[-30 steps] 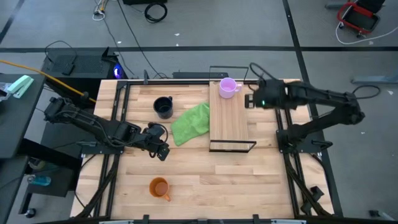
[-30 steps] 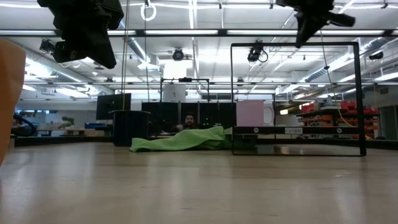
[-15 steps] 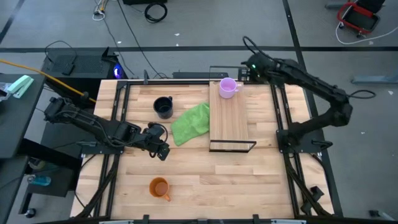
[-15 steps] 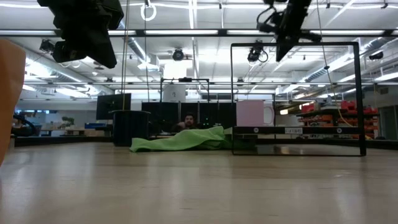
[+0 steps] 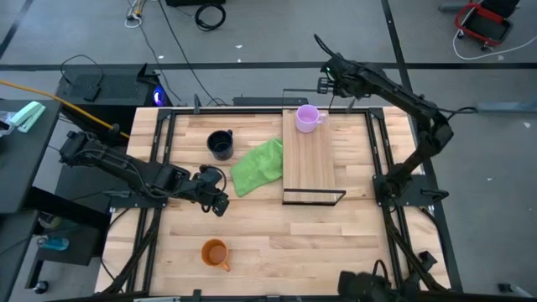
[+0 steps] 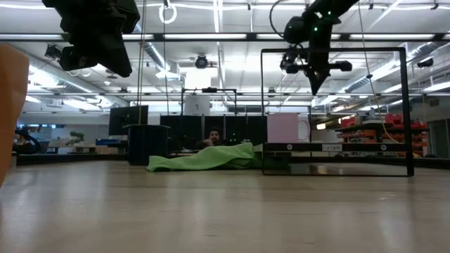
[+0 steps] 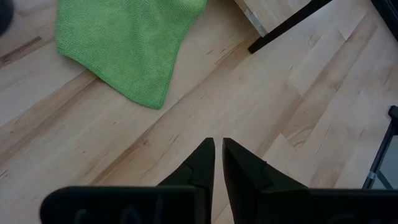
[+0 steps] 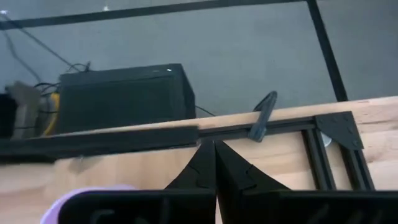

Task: Stack small to large cups/mugs on shelf
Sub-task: Move the shelf to the center, then put the orange mug on the shelf

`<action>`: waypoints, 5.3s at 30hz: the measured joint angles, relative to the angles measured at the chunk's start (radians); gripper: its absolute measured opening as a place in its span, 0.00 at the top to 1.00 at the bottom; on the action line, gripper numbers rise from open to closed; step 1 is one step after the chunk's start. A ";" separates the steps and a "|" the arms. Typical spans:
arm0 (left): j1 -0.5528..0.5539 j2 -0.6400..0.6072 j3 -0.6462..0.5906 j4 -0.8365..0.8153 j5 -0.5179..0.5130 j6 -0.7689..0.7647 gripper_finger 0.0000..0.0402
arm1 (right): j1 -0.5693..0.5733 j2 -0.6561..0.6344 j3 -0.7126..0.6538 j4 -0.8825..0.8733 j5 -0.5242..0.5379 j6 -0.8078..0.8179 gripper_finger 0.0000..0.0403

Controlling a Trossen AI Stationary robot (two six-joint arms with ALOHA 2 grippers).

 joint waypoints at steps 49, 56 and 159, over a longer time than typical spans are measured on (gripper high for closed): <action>0.001 0.000 0.000 -0.002 0.000 0.003 0.91 | -0.071 0.035 -0.002 -0.018 -0.181 -0.142 1.00; 0.028 0.000 0.000 -0.002 0.000 0.022 0.90 | 0.104 -0.157 -0.002 -0.222 -0.179 -0.109 1.00; -0.400 0.051 0.000 -0.073 0.212 -0.752 0.77 | 1.215 -0.614 -0.540 -0.260 -0.002 0.739 0.97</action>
